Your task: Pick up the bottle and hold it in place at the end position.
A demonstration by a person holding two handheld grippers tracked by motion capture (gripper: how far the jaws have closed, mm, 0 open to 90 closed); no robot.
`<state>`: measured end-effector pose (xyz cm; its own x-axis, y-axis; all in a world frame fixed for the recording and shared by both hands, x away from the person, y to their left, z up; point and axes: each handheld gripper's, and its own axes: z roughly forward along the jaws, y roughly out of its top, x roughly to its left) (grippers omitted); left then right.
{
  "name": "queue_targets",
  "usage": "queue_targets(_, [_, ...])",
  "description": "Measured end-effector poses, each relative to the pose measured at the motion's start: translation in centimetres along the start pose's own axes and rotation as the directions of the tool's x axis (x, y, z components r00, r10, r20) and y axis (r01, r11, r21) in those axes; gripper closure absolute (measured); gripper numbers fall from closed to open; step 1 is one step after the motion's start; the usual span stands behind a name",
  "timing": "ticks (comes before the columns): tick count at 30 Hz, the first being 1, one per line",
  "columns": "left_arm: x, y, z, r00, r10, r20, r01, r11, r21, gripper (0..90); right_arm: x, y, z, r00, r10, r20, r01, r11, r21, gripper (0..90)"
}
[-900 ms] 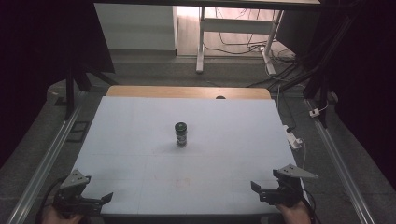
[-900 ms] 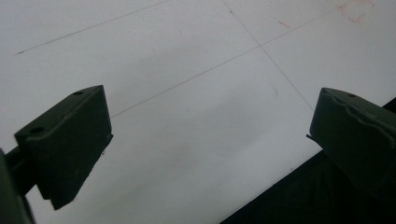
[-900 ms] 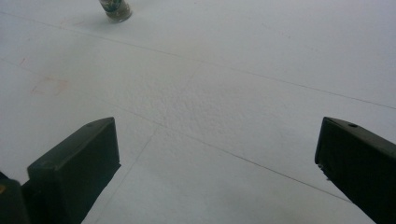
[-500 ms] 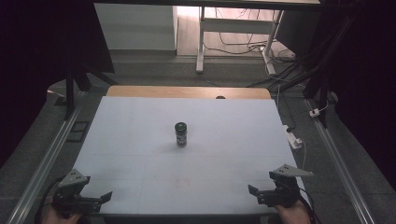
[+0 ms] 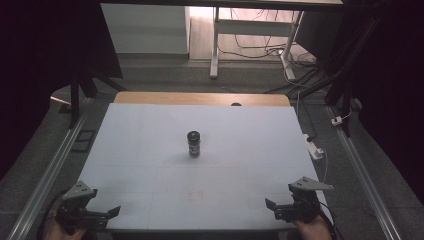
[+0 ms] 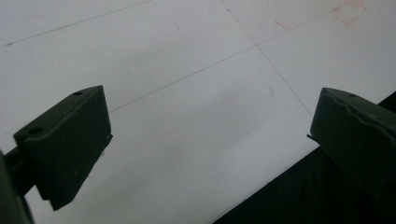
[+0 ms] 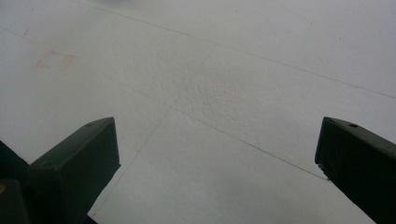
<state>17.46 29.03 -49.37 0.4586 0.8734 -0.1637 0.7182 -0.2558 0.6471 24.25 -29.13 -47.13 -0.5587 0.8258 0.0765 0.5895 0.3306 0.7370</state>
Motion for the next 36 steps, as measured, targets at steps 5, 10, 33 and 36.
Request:
queue_targets(5, [-0.1,0.1,-0.2,0.9999,0.000,0.011,0.000,0.9999,-0.010,0.0,0.1,0.0,0.0,1.0000,-0.008,-0.005,0.008,1.0000,0.001,0.0])
queue_targets(10, [-0.2,0.4,-0.4,0.9997,0.017,0.015,-0.017,0.9994,-0.031,0.0,0.0,0.0,0.0,0.9999,0.002,-0.010,-0.002,1.0000,0.002,0.0])
queue_targets(33, [-0.2,2.1,1.2,0.9861,0.088,0.141,-0.077,0.9938,-0.079,0.0,-0.1,0.0,0.1,0.9997,-0.004,-0.022,0.005,0.9999,0.012,0.0])
queue_targets(36, [-0.2,2.4,1.5,0.9856,0.091,0.143,-0.079,0.9934,-0.083,0.0,-0.1,0.0,0.1,0.9997,-0.003,-0.024,0.003,0.9999,0.011,0.0])
